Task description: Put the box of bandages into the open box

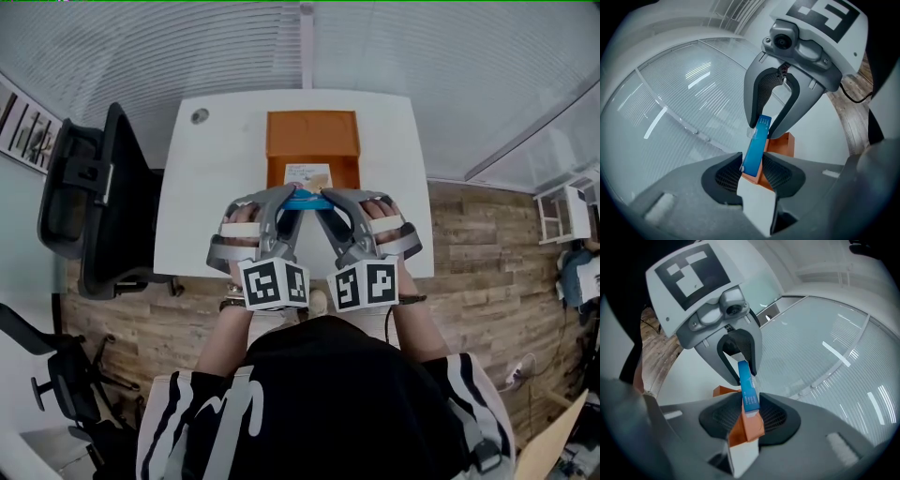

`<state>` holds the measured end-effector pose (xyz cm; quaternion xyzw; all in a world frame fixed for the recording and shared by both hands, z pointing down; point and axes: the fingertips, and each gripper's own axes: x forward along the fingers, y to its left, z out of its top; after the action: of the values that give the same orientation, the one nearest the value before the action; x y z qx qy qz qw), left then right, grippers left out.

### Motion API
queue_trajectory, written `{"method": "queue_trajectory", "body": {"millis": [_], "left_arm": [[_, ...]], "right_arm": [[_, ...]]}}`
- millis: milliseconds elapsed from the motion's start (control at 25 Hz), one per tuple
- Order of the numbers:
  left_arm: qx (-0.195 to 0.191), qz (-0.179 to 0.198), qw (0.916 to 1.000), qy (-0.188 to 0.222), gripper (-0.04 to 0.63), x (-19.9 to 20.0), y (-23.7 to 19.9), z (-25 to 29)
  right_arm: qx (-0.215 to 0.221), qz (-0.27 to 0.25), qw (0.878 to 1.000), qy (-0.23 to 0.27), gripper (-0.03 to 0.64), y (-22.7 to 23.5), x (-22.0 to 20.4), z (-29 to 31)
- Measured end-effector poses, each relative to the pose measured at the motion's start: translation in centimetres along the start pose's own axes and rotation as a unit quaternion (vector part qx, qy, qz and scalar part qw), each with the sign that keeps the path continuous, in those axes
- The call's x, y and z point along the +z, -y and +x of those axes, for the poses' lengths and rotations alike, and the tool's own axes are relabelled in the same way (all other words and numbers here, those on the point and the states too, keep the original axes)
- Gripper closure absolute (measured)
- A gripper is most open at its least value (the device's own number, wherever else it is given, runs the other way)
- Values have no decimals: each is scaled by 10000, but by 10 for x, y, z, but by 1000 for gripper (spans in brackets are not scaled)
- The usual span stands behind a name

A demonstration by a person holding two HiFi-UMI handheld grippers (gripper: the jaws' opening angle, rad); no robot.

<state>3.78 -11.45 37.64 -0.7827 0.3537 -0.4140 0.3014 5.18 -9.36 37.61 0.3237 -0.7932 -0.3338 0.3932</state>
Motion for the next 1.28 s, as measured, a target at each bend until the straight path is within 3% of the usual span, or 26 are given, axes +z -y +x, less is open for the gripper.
{"method": "queue_trajectory", "body": {"millis": [1280], "left_arm": [[-615, -293, 9973, -284, 459, -77, 37, 31]], "right_arm": [[695, 406, 9964, -276, 505, -60, -5, 65]]}}
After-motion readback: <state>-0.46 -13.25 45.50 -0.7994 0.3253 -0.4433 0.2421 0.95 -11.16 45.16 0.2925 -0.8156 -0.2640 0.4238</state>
